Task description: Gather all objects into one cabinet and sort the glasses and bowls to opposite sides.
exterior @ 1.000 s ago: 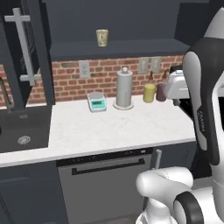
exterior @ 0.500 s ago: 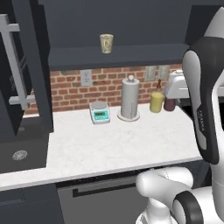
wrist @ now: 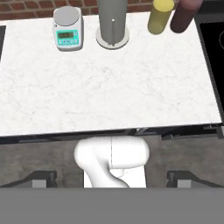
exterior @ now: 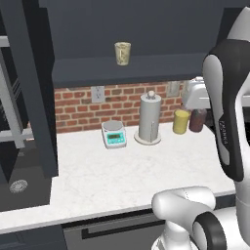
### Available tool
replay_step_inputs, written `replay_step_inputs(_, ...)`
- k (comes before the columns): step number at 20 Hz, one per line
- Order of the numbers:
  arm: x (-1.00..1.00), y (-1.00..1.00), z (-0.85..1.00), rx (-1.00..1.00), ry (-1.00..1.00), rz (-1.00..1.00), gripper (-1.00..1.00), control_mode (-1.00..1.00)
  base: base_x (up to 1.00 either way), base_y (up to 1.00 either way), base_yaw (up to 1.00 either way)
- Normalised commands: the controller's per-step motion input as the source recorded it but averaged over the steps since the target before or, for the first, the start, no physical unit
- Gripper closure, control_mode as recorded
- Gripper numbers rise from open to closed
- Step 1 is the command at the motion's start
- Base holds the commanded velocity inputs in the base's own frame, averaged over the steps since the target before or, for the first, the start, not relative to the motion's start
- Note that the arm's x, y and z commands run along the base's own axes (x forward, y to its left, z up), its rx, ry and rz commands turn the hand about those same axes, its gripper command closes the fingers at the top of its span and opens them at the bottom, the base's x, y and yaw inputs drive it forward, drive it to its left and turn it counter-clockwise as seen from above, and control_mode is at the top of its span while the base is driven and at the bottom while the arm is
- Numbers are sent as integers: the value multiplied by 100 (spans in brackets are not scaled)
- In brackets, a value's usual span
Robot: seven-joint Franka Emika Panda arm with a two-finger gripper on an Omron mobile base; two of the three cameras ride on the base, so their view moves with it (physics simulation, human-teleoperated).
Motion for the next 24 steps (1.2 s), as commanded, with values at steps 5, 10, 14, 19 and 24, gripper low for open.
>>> replay_step_inputs(5, 9, 5, -2, 0, 0, 0, -100, -100, 39, 7, 0)
replay_step_inputs(10, 53, 54, -1, 1, -9, 0, -100, -100, 0, 0, 0)
replay_step_inputs(14, 64, 43, 3, 10, -23, 0, -100, -100, 0, 0, 0)
replay_step_inputs(19, 76, 33, 7, 12, -21, 0, -100, -100, 0, 0, 0)
replay_step_inputs(24, 71, 38, 7, 1, -20, -8, -100, -100, 0, 0, 0)
